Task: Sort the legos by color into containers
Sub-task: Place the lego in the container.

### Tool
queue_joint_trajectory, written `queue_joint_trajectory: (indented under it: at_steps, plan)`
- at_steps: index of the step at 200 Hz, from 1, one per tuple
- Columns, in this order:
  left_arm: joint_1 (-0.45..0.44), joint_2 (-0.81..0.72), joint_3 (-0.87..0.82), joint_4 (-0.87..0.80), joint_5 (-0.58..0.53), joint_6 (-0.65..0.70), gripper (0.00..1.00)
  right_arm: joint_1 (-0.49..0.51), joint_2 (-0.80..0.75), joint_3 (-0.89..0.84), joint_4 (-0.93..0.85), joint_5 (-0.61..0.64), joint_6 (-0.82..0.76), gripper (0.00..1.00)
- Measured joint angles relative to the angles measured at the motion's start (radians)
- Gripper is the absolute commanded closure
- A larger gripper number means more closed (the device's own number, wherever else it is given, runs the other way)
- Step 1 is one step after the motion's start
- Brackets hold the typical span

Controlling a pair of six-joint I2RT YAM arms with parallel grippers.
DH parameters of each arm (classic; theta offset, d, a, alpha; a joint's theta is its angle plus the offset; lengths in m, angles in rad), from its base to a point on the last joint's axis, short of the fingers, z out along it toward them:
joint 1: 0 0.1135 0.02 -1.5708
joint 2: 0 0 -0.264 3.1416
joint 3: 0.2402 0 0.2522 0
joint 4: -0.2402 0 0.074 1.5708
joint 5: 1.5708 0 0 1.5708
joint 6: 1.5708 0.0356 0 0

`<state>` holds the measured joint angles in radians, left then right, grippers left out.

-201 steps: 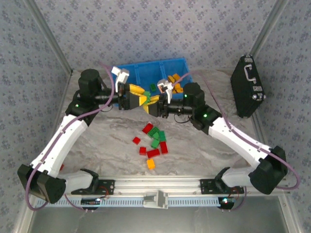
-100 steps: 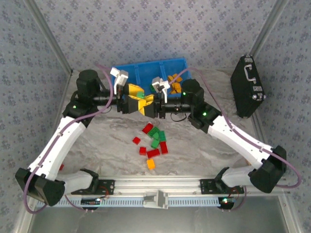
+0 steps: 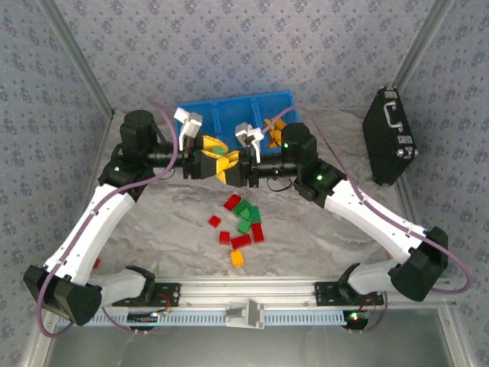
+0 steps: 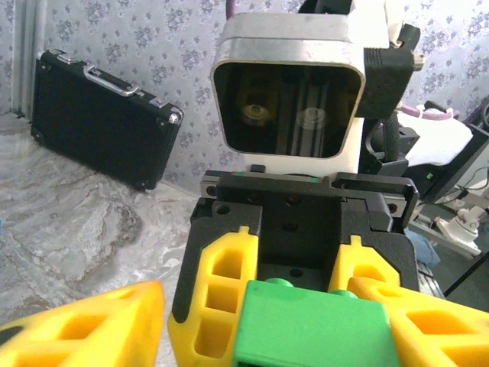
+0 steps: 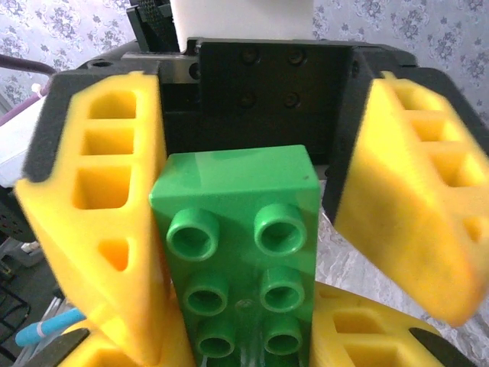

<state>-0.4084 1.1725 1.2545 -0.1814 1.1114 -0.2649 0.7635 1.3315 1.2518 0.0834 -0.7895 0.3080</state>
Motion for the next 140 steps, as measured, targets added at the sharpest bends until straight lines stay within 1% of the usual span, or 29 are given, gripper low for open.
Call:
queue_joint_trajectory:
  at_steps: [15,30,62,75,82,98,108,121,140]
  plan:
    - [-0.002,0.0,0.003,0.002,0.01,0.005,0.66,-0.005,0.002,0.0,0.0,0.012,0.005,0.67]
    - [-0.004,0.0,0.005,0.006,0.011,0.019,0.74,-0.01,0.004,-0.001,0.003,0.005,0.014,0.67]
    - [-0.004,0.0,0.005,0.005,0.014,0.022,0.77,-0.011,0.004,-0.001,0.004,-0.001,0.017,0.66]
    - [-0.004,0.0,0.005,0.005,0.014,0.022,0.78,-0.012,0.004,-0.001,0.004,-0.001,0.017,0.65]
    - [-0.004,0.0,0.005,0.005,0.013,0.023,0.79,-0.013,0.004,-0.001,0.003,0.0,0.016,0.6]
    - [-0.004,0.001,0.006,0.001,-0.006,0.021,0.82,-0.018,0.004,-0.001,-0.001,0.008,0.008,0.38]
    - [-0.004,0.005,0.006,-0.004,-0.042,0.021,0.83,-0.025,0.004,-0.001,-0.006,0.018,0.002,0.3]
    - [-0.004,0.023,0.011,-0.01,-0.098,0.021,0.82,-0.037,-0.002,-0.004,-0.013,0.032,-0.011,0.23]
    - [-0.003,0.066,0.023,-0.007,-0.168,0.015,0.82,-0.06,-0.034,-0.034,-0.046,0.07,-0.032,0.21]
